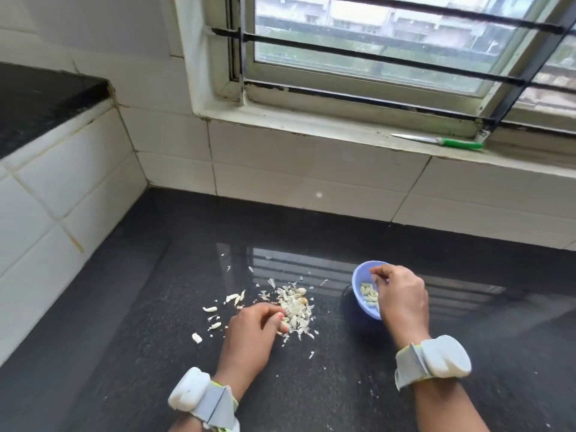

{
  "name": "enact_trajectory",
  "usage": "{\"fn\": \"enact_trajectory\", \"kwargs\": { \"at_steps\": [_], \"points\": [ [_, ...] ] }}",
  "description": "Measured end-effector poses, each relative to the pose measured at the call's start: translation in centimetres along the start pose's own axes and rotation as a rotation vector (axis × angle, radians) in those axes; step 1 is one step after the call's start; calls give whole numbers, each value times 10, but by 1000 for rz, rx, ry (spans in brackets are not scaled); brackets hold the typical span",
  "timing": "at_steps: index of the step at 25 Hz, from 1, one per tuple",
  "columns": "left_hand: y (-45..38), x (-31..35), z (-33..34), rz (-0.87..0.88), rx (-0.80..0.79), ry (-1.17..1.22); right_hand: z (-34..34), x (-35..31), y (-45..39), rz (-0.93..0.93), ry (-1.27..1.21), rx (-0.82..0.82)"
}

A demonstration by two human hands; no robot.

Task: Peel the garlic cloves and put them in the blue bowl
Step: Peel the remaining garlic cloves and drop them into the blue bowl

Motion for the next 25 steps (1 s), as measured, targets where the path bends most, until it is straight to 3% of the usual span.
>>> {"fn": "enact_trajectory", "kwargs": {
  "at_steps": [2, 4, 6, 8, 12, 16, 19, 22, 25],
  "points": [
    [0, 0, 5, -38, -46, 125, 7, -47, 24, -263, -211, -44],
    [1, -1, 7, -74, -67, 265, 32, -86, 56, -456, -369, -243],
    [3, -3, 2, -121, -92, 454, 56, -108, 78, -523, -462, -384],
    [5, -10, -9, -139, -85, 571, 70, -110, 75, -515, -494, -369],
    [5, -43, -54, -124, 155, 477, 98, -120, 64, -577, -309, -341],
    [3, -71, -100, -150, 408, 305, 133, -174, 84, -959, -39, -334],
    [3, -81, -114, -157, 446, 295, 148, -202, 104, -1182, 127, -298],
    [3, -86, -116, -169, 424, 337, 153, -213, 109, -1242, 209, -245],
    [2, -79, -110, -134, 366, 384, 140, -214, 104, -1031, -87, -321]
  ]
}}
Point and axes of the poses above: each hand's wrist, its own y-axis away from the middle knuckle, its own z-axis out of the palm, x = y × z, the point moved 6 cm from there along -y, towards the middle knuckle, and after that the axes turned 3 degrees about -z, right-handed, at the moved point
